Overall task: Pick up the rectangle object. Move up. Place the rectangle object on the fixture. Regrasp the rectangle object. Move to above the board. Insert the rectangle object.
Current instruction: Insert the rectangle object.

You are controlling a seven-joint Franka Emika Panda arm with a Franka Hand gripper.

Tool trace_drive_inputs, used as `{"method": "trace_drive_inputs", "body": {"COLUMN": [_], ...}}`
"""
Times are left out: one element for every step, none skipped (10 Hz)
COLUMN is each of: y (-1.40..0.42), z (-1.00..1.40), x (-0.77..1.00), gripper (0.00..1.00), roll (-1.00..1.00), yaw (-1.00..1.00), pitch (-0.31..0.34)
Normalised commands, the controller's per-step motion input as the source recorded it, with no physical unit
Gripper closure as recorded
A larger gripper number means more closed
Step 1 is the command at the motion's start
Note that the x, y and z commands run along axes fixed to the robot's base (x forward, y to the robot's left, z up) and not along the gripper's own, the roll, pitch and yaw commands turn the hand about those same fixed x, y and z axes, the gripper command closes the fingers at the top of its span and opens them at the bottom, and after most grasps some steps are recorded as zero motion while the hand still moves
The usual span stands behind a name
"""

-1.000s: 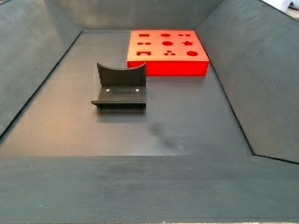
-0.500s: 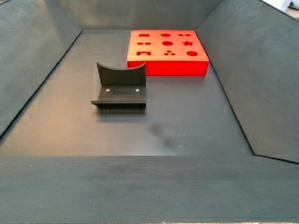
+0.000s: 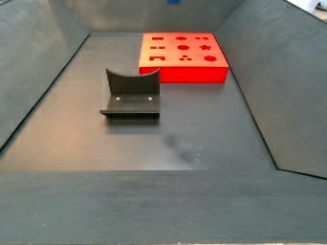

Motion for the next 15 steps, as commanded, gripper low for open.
{"method": "trace_drive_inputs", "body": {"y": [-0.08, -0.08, -0.14, -0.09, -0.21, -0.5, -0.42, -0.06, 0.0, 0.0, 0.0, 0.0, -0.06, -0.02, 0.02], "z": [-0.38, -0.36, -0.51, -0.25, -0.2, -0.36, -0.13, -0.03, 0.0, 0.0, -0.04, -0.05, 0.0, 0.0, -0.24], "x": [-0.09, -0.05, 0.11, 0.73, 0.49, 0.32, 0.41, 0.16, 0.0, 0.0, 0.0, 0.0, 0.09, 0.0, 0.42], "gripper": [1.0, 1.0, 1.0, 1.0, 1.0, 1.0, 1.0, 1.0, 1.0, 1.0, 1.0, 1.0, 1.0, 1.0, 1.0], "roll": [-0.14, -0.14, -0.1, -0.12, 0.0, 0.02, 0.11, 0.02, 0.0, -0.01, 0.0, -0.01, 0.0, 0.02, 0.07], "yaw": [-0.93, -0.93, -0.7, -0.35, -0.07, -0.04, -0.23, -0.42, -0.57, -0.58, -0.65, -0.77, 0.0, 0.0, -0.53], "pitch": [-0.28, -0.204, -0.127, -0.023, 0.0, 0.0, 0.193, 0.387, 0.499, 0.5, 0.487, 0.296, 0.0, 0.0, 0.099]}}
